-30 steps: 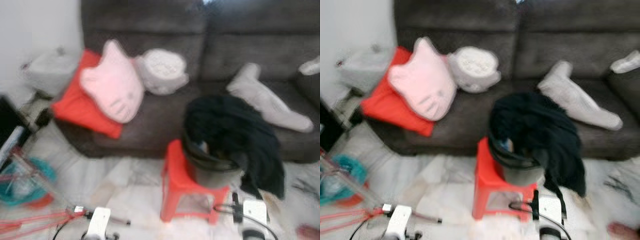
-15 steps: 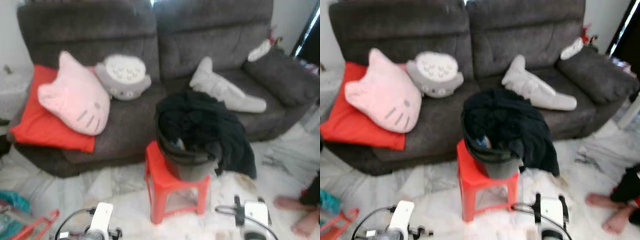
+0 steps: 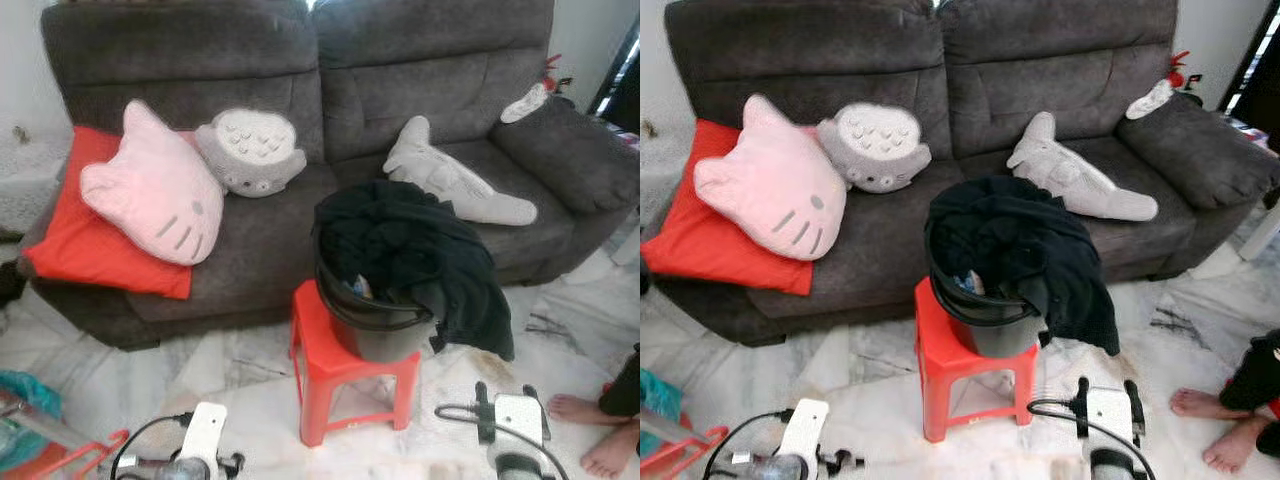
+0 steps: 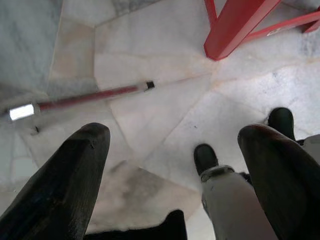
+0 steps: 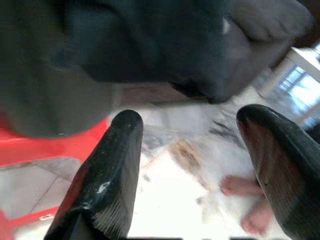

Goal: Hang hanger

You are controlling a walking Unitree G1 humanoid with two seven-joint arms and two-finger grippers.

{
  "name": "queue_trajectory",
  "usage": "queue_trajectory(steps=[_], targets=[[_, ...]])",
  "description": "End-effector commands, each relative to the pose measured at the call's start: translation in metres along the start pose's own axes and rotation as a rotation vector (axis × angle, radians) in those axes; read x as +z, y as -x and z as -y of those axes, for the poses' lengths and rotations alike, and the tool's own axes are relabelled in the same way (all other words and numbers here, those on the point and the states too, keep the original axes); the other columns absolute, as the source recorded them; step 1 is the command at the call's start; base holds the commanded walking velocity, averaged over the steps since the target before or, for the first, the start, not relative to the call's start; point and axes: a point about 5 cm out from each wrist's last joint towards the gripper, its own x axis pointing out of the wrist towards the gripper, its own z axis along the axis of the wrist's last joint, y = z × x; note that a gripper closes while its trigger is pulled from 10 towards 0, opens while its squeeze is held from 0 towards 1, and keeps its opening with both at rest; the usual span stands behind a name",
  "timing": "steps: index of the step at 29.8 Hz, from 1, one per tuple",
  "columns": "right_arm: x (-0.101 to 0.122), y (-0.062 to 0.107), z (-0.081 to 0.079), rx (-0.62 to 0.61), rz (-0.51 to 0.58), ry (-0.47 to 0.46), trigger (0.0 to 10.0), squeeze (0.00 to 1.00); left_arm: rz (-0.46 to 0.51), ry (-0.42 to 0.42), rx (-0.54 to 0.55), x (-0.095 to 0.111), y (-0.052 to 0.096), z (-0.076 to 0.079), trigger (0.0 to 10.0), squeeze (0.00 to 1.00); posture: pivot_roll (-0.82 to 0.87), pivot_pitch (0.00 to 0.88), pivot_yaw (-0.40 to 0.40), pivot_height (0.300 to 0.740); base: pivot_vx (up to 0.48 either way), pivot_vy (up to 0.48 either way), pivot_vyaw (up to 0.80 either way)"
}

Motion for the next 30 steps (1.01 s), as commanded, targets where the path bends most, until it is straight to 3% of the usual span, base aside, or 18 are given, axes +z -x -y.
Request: queue_trajectory(steps=[1,12,21,26,30], targets=[[0.0002,0.0003,-0.0031,0.011,0.002,-0.008,10.0,0.00,-0.023,-0.003,0.006,-0.0078,0.0012,-0.0027,10.0,0.00,-0.04,0.000,0.046,0.740,0.000,0.000,0.00],[0.0009,0.0004,-0.0037,0.022,0.011,-0.016,10.0,0.00,-0.022,0.001,0.006,-0.0079,0.0013,-0.0028,10.0,0.00,-0.04,0.000,0.045,0.740,0.000,0.000,0.00],[0.0002,0.0006,-0.0048,0.036,0.011,-0.003,10.0,0.00,-0.020,0.003,0.004,-0.0077,0.0013,-0.0029,10.0,0.00,-0.04,0.000,0.046,0.740,0.346,0.000,0.00],[0.0003,0.0007,-0.0048,0.037,0.013,-0.003,10.0,0.00,-0.019,0.001,0.005,-0.0075,0.0012,-0.0029,10.0,0.00,-0.04,0.000,0.047,0.740,0.340,0.000,0.72],[-0.0001,0.0010,-0.0047,0.031,0.010,-0.023,10.0,0.00,-0.014,-0.003,0.009,-0.0069,0.0012,-0.0032,10.0,0.00,-0.04,0.000,0.047,0.740,0.000,0.000,0.00]])
